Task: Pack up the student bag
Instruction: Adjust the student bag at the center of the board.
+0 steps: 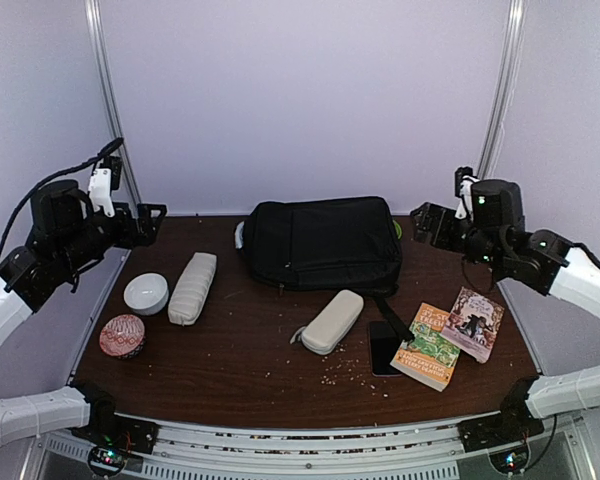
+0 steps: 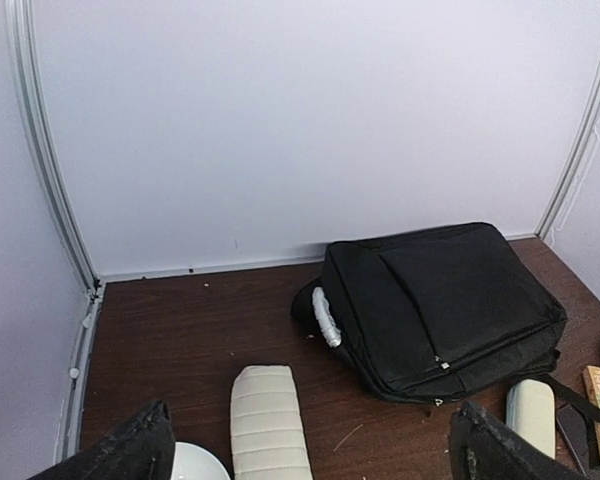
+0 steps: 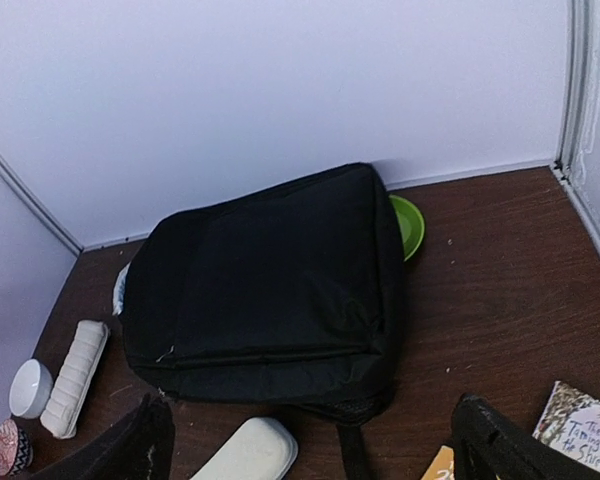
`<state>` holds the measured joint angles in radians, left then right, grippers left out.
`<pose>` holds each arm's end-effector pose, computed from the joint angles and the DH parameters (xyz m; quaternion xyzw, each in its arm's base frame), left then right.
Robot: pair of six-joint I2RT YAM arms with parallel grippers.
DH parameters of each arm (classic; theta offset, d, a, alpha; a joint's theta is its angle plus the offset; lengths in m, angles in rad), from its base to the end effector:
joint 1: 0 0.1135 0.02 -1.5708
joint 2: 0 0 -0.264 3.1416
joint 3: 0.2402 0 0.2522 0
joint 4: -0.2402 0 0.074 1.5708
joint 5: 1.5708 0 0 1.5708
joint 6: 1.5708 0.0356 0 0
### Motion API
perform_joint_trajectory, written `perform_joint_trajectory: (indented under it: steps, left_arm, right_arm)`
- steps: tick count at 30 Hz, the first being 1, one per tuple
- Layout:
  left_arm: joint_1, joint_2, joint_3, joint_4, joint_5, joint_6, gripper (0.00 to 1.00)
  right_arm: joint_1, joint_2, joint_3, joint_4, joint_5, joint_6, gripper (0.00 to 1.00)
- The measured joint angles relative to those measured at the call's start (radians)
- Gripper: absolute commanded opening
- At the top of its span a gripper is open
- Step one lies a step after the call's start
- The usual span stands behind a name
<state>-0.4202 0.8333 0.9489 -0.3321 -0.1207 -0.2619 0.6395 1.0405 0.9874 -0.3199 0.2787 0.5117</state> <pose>0.1713 -0.0718 0.3733 0.0238 0.7785 -0.1649 0.6051 0.1945 0.1324 0.3487 0.0259 0.8213 0.2076 0.5308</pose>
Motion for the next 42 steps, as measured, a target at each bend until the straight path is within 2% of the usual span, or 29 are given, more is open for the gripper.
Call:
perform_joint_trajectory:
  steps: [5,9,17,21,25,29,42]
  left_arm:
    - [0.000,-0.002,-0.063,0.008,-0.041,-0.011,0.97]
    - [0.000,0.022,-0.076,-0.004,-0.057,-0.037,0.97]
    - [0.000,0.049,-0.075,-0.021,-0.082,-0.068,0.96]
    - [0.000,0.065,-0.071,-0.039,-0.082,-0.075,0.96]
    - [0.000,0.069,-0.070,-0.042,-0.085,-0.078,0.96]
    - [0.000,0.080,-0.062,-0.043,-0.086,-0.078,0.96]
    - [0.000,0.134,-0.038,-0.065,-0.105,-0.079,0.96]
  right_arm:
    - [0.136,0.176,0.049,-0.001,0.035,0.063,0.95]
    - [0.186,0.271,0.045,0.018,0.042,0.197,0.93]
    - [0.164,0.403,0.002,0.090,0.048,0.415,0.89]
    - [0.085,0.464,-0.002,0.130,0.017,0.481,0.87]
    - [-0.005,0.521,0.003,0.153,0.003,0.499,0.84]
    - [-0.029,0.588,0.021,0.167,-0.029,0.514,0.82]
    - [0.149,0.809,0.369,0.160,-0.106,0.483,0.79]
